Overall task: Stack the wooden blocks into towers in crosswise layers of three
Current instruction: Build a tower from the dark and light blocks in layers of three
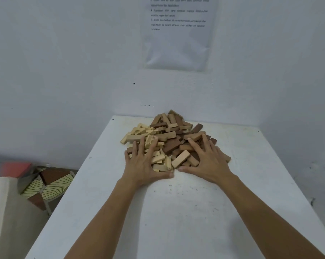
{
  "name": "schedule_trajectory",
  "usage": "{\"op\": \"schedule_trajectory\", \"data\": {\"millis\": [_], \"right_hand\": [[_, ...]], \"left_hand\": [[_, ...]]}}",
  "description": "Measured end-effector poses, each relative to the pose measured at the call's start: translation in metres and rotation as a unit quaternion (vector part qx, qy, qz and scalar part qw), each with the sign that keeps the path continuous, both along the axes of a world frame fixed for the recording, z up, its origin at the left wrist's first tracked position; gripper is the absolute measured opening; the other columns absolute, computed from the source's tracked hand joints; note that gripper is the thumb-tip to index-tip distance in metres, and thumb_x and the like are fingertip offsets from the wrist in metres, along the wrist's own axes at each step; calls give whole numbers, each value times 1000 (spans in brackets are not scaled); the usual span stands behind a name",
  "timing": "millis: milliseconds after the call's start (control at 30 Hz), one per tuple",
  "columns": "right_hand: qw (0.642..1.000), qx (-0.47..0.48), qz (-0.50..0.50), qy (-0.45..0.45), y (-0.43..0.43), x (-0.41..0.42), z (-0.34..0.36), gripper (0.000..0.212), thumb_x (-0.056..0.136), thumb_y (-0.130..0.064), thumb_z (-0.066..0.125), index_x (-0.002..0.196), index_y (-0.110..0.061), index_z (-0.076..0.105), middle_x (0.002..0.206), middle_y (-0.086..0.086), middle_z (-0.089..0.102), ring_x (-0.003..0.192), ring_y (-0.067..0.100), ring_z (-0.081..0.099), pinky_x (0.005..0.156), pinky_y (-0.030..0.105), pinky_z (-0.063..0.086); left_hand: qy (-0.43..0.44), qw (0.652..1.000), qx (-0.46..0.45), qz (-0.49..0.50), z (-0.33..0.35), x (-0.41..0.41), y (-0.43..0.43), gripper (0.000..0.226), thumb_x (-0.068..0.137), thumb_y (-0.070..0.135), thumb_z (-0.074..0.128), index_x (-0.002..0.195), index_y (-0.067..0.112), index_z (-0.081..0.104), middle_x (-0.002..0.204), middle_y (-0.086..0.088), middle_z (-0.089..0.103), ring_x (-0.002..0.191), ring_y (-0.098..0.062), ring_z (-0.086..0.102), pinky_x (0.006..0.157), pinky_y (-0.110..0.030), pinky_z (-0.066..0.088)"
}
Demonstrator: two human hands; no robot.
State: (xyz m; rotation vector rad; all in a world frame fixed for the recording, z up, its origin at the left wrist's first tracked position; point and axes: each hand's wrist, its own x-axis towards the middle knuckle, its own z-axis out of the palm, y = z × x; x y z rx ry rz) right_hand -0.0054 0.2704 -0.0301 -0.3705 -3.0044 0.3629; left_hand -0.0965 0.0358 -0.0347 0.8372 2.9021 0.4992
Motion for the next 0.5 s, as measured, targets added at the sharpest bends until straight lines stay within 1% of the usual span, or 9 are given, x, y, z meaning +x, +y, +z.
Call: {"op": "schedule_trajectory", "data": {"millis": [100, 267, 367, 433, 500], "right_hand": [[1000, 4, -11, 14, 12, -17, -2, 111, 57, -103, 36, 150, -56, -4, 166, 8, -6, 152, 30, 1, 122, 51, 14], [999, 6, -31, 18, 28, -45, -3, 108, 56, -104, 31, 148, -59, -3, 166, 11, 1, 151, 35, 10, 120, 54, 17], [999, 3, -38, -4, 35, -58, 1, 107, 61, -99, 38, 150, -56, -1, 166, 9, 1, 149, 39, 10, 120, 54, 15], [999, 5, -42, -1, 38, -66, 1, 104, 64, -95, 42, 151, -56, 1, 165, 9, 5, 148, 41, 12, 119, 56, 15], [998, 20, -52, 9, 38, -71, 0, 103, 67, -93, 43, 152, -53, 2, 164, 10, 11, 146, 43, 15, 117, 55, 16]], "left_hand": [[0, 1000, 2, 3, 1, -17, 10, 130, 48, 99, 53, 145, 56, -23, 163, 2, -25, 150, -35, -19, 117, -64, 0], [-3, 1000, 13, 29, 2, -48, 26, 128, 50, 99, 52, 146, 55, -20, 163, 2, -23, 150, -34, -18, 117, -66, -1], [2, 999, 13, 35, 2, -62, 35, 127, 50, 99, 51, 145, 57, -21, 163, 1, -23, 151, -33, -16, 116, -67, -2], [6, 999, 17, 42, 2, -68, 39, 126, 51, 98, 51, 144, 57, -22, 163, -1, -22, 151, -34, -14, 115, -68, 0], [15, 998, 27, 48, 1, -72, 42, 125, 52, 98, 51, 145, 57, -22, 164, -4, -20, 151, -33, -11, 112, -70, 2]]}}
